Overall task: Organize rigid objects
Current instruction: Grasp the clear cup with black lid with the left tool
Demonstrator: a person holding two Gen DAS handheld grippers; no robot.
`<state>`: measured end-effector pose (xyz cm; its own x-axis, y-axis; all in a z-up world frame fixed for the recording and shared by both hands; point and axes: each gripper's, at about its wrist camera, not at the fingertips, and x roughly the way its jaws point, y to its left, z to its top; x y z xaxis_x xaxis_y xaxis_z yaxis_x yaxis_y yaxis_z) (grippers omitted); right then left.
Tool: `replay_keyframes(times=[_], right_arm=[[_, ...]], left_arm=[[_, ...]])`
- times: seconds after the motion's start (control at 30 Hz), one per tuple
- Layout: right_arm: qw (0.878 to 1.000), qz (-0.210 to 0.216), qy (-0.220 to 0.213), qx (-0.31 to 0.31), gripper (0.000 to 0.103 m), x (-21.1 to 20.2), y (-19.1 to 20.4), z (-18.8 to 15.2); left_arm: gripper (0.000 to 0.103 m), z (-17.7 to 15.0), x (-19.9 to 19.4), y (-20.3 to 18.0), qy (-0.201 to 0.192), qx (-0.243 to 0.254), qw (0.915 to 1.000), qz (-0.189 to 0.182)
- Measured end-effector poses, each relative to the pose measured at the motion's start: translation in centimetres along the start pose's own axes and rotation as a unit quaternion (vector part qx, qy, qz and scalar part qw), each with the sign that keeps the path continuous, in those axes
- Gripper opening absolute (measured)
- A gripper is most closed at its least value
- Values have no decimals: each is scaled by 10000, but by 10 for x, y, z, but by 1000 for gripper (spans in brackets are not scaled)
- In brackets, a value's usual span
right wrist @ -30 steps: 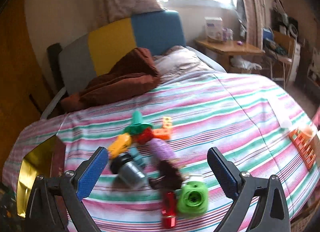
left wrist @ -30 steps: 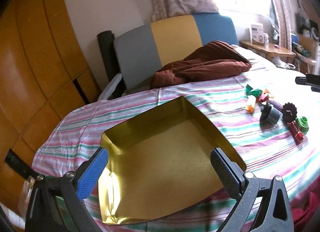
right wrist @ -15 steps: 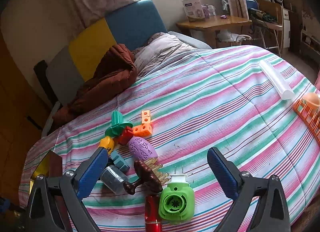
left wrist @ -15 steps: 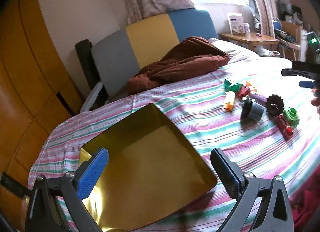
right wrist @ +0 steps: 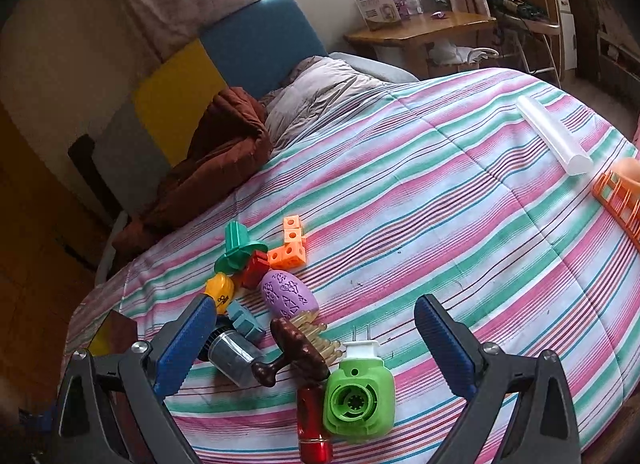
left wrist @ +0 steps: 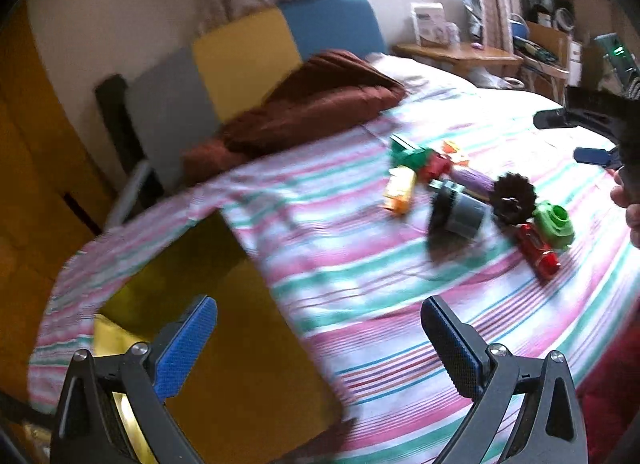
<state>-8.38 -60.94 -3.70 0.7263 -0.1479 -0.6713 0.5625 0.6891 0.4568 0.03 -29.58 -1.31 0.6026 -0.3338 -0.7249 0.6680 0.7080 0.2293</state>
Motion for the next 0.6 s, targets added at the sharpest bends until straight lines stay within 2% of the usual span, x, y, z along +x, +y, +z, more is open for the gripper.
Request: replay_keyframes(times=[0.13, 0.27, 0.4, 0.5, 0.57, 0.6], right_arm=[[9999, 27, -14, 120, 101, -1, -4, 2], [9997, 85, 15, 231, 101, 0, -8, 3], [9996, 128, 51, 243, 101, 1, -8, 4], [9996, 156, 80, 239, 101, 1, -8, 4], [9995, 183, 86, 261, 101, 1, -8, 4], [9994, 201, 87, 277, 101, 1, -9, 4]], left_arm=[[103, 16, 30, -12, 298, -7, 9980, -566], [102, 34, 60, -21, 519, -100, 9939, -969], [93, 48, 80, -35, 687, 4, 9901, -1228], [93, 57, 90, -43, 808, -177, 9826, -1663], [94, 63, 91, -56, 652, -116, 9846, -1618], [95, 65, 91, -65, 525, 73, 9865, -1547]])
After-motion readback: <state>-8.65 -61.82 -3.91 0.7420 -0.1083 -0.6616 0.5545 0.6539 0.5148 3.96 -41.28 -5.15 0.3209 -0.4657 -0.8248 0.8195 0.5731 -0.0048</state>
